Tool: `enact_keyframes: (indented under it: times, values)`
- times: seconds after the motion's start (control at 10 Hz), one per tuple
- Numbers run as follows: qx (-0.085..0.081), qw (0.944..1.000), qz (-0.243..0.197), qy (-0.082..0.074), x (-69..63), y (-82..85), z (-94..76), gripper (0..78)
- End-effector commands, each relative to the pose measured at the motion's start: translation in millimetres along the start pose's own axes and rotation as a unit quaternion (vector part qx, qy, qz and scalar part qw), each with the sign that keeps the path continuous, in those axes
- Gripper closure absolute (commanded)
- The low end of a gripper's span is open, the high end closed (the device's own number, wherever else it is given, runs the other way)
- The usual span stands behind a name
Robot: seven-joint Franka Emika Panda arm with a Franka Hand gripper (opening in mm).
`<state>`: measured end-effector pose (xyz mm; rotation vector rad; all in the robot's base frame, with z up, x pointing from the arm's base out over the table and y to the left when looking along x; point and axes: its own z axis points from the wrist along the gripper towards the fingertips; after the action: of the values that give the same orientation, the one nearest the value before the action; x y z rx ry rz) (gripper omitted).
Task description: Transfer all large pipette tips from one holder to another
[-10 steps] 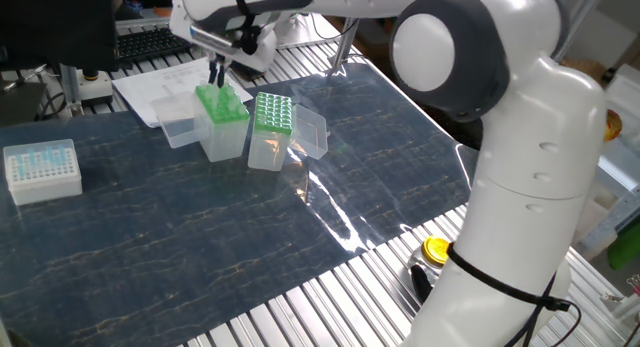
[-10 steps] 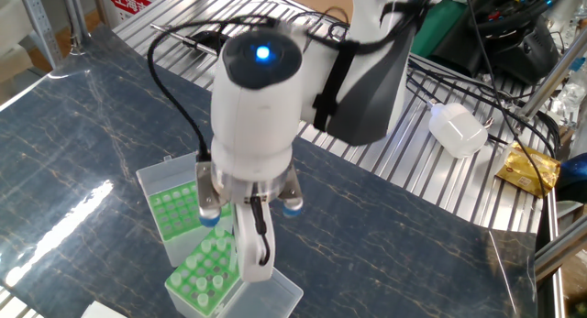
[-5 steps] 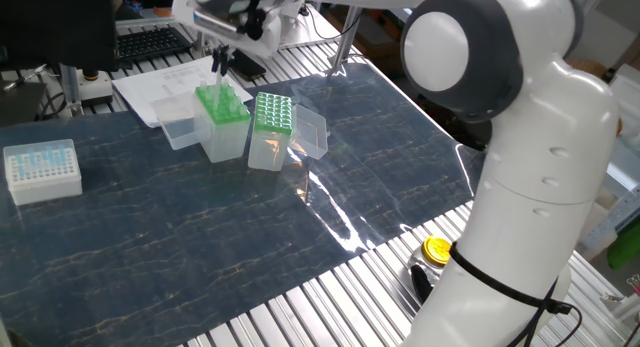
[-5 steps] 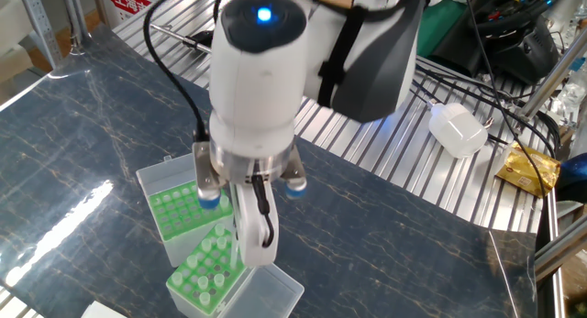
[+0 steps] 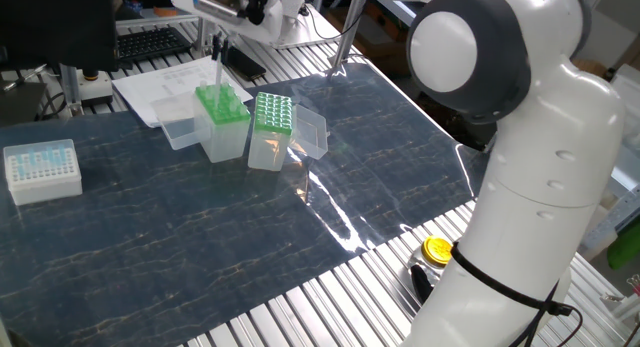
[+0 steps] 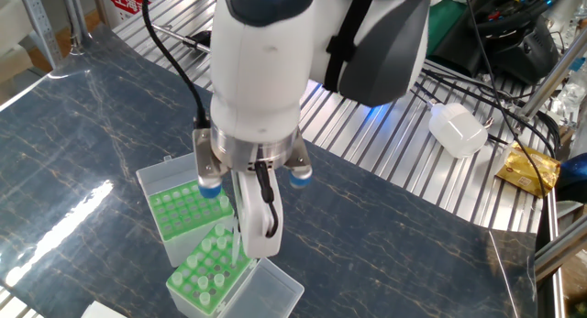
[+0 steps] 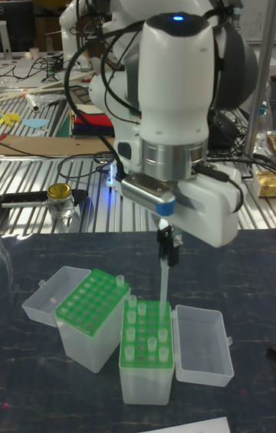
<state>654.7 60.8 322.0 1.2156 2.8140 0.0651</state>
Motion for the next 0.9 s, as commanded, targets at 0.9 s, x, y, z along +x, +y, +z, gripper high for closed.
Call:
enact_keyframes:
  times: [0.9]
  values:
    - [-0.008, 0.9996, -0.021, 0.014, -11.1, -7.8, -36.3, 76.4]
